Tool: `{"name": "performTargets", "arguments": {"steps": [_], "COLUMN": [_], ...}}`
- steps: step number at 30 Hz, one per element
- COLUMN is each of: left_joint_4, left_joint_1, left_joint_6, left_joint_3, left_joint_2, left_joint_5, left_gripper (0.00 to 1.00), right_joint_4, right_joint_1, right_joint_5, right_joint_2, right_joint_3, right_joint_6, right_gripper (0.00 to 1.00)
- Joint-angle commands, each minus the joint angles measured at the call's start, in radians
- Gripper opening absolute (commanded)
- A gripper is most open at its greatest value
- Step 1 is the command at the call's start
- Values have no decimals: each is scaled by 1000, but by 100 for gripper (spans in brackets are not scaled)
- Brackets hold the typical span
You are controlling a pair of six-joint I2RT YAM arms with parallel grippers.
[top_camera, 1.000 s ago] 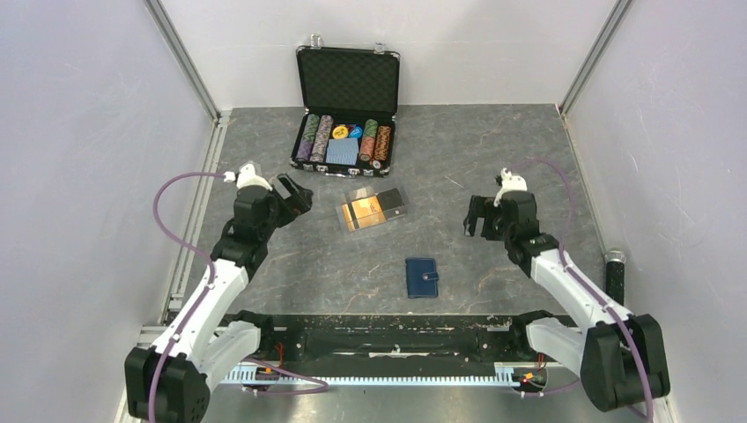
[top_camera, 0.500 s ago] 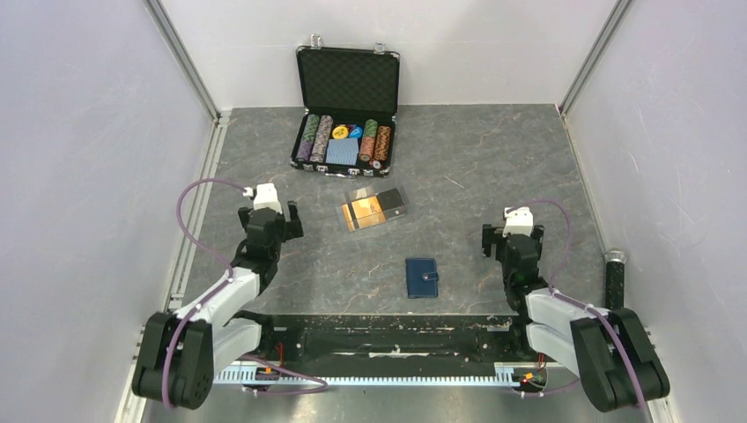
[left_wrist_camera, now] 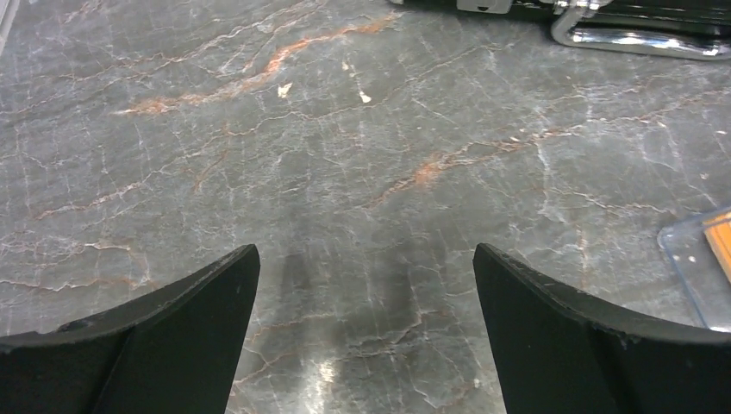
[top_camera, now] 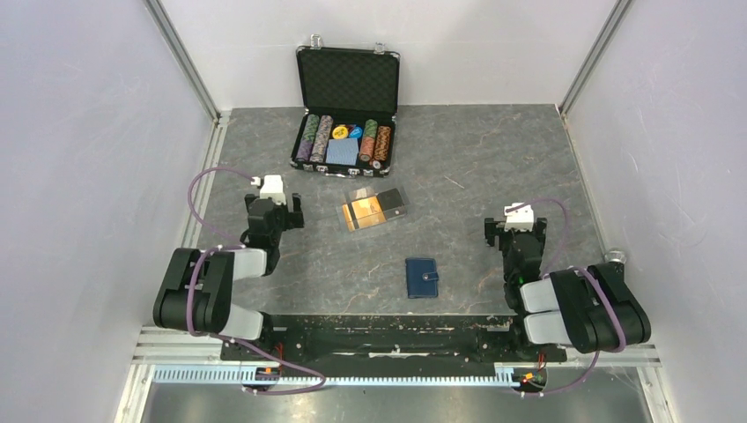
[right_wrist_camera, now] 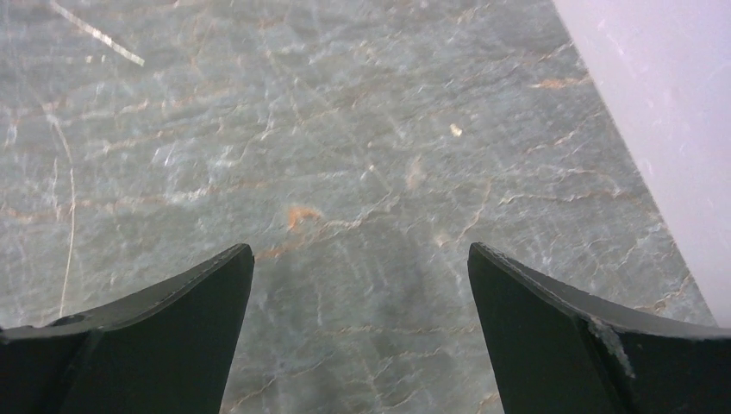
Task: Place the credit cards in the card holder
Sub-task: Reset both arms
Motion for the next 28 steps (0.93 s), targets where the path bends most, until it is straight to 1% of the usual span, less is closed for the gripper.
{"name": "performTargets", "arguments": {"steps": [1, 2, 3, 4, 9, 12, 28], "left_joint_4": [209, 252, 294, 319, 321, 327, 328], "left_joint_1": [56, 59, 59, 60, 59, 57, 56], "left_joint_6": [-18, -21, -24, -21, -20, -1, -1], "left_joint_3": [3, -26, -41, -48, -52, -55, -54], "left_joint_2": [29, 35, 51, 54, 52, 52, 54], "left_joint_5": [73, 72, 67, 70, 74, 121, 120], "left_gripper": [100, 100, 100, 100, 100, 100, 100], "right_joint_4": [206, 301, 324, 274, 298, 303, 303], "right_joint_1": [-54, -55, -55, -56, -55, -55, -56], "right_joint_5": [-86, -91, -87, -87, -87, -87, -87], "right_joint_2": [15, 43, 48, 33, 36, 37, 36], "right_joint_3": [-62, -88, -97, -83, -91, -93, -93], "right_joint_6": [1, -4, -5, -3, -3, -4, -3], "right_gripper": [98, 98, 98, 98, 98, 98, 98]}}
